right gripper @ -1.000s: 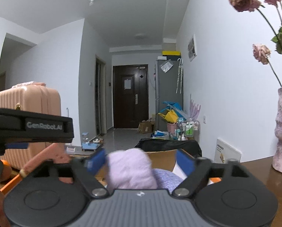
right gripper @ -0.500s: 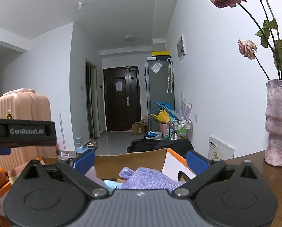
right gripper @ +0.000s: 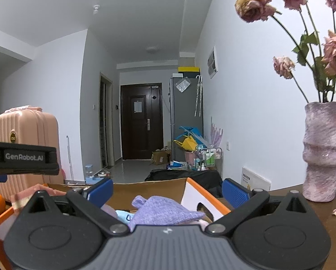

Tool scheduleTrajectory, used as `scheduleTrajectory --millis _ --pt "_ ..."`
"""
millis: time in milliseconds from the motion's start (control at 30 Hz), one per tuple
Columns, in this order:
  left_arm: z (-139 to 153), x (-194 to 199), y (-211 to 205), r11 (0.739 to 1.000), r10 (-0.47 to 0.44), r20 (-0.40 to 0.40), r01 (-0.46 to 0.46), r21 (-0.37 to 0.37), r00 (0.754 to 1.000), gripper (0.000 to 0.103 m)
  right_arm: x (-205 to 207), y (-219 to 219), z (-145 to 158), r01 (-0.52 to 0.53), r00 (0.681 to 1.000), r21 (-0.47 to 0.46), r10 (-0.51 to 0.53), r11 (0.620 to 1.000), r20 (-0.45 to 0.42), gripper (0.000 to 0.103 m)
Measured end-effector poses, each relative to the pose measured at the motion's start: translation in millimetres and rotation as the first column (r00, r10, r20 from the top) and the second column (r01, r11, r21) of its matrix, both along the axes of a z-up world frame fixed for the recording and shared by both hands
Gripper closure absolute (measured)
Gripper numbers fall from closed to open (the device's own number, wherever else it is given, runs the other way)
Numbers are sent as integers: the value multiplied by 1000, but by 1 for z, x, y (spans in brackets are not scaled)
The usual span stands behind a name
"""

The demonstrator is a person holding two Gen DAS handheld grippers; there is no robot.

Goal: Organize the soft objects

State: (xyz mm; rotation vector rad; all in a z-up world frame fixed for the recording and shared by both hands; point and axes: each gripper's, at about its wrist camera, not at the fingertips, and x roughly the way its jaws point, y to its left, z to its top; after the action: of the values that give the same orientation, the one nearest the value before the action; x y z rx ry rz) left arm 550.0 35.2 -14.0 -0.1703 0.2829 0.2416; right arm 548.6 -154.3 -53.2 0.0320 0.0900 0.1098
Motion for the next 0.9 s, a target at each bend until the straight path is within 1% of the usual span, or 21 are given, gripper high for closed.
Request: scheduleTrajectory --millis 367,600,900 --pt "1 -46 -13 999 -41 16 40 32 999 0 -50 -17 -1 23 1000 -15 -23 1000 16 0" --pt "1 -80 -22 996 -67 19 66 54 998 0 -90 -29 -1 40 999 -15 -40 999 15 0" --pt "0 -130 -24 993 -93 12 92 70 996 0 -144 -45 1 46 999 -26 -45 999 10 0"
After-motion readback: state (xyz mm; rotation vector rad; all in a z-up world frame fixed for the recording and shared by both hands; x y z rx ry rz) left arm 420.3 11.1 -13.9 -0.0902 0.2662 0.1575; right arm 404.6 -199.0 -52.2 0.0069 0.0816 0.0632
